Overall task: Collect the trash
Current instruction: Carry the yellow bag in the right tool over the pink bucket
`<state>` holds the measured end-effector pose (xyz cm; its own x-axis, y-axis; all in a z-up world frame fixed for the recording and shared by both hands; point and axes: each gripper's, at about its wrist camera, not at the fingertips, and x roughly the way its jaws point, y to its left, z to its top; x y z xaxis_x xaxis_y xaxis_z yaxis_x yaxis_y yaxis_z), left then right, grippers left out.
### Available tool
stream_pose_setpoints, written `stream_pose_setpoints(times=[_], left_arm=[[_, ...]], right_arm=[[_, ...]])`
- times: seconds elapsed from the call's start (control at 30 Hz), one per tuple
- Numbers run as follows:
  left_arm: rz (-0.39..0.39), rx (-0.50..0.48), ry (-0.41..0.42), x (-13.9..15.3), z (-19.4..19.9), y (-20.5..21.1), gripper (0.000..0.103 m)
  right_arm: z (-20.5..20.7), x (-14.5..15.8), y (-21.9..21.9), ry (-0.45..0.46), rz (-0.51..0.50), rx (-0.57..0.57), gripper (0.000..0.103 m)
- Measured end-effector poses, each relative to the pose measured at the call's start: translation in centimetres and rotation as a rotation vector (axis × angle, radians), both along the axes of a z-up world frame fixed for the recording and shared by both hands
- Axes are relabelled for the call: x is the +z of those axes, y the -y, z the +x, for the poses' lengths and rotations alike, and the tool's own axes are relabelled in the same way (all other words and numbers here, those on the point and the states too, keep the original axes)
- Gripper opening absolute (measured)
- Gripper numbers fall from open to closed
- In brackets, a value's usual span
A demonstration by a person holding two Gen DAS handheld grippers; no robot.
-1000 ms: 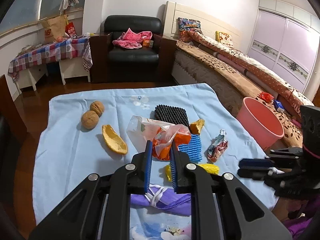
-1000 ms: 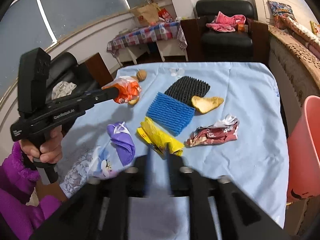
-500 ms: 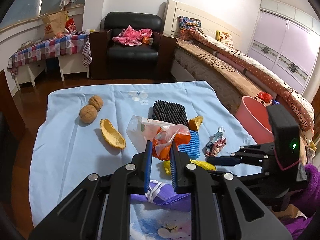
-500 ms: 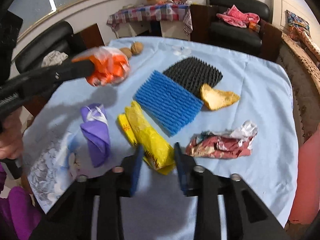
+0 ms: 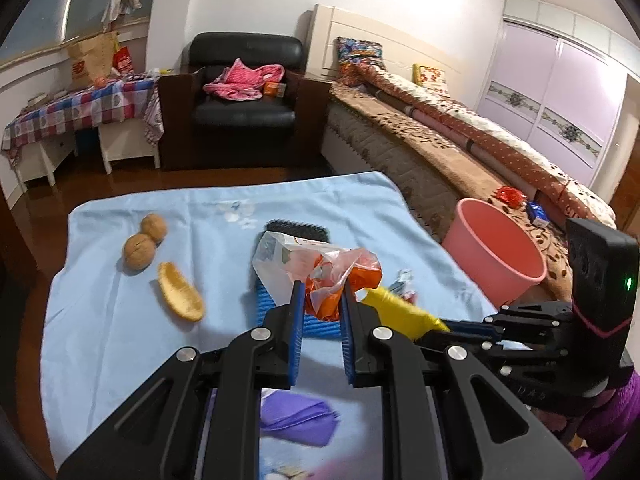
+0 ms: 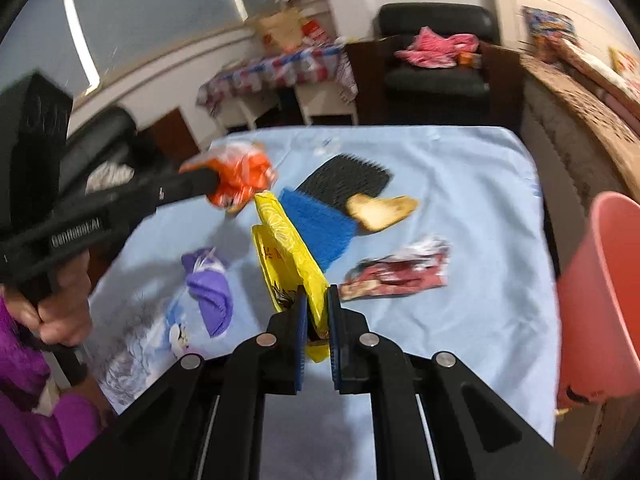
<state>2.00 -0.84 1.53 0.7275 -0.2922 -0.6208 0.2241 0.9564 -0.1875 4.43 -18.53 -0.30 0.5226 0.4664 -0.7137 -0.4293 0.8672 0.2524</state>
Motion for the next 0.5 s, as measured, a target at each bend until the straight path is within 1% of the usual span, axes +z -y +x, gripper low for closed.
stream_pose_setpoints(times=[0.13, 0.3, 0.37, 0.5], left_arm=[[-0.005, -0.037, 0.017, 0.7, 0.5, 2.1, 0.016], [-0.008, -0.092, 0.039, 1.6, 1.4, 5.1, 0.016], [-0.009, -0.118, 0.046, 2.0, 1.9, 6.6, 0.016], [-0.006, -0.171, 0.056, 2.4, 2.7, 9.8, 0.016]], right_arm=[[-0.1, 1.1, 3.0, 0.015, 0.032, -0.103, 0.009], [0.0, 2.1, 7.4, 0.049, 0.055, -0.259, 0.009], [-0.2, 2.6, 9.3, 0.070, 0.058, -0.333, 0.009], [-0.5, 3.2, 12.4, 0.102, 0.057, -0.446, 0.009]])
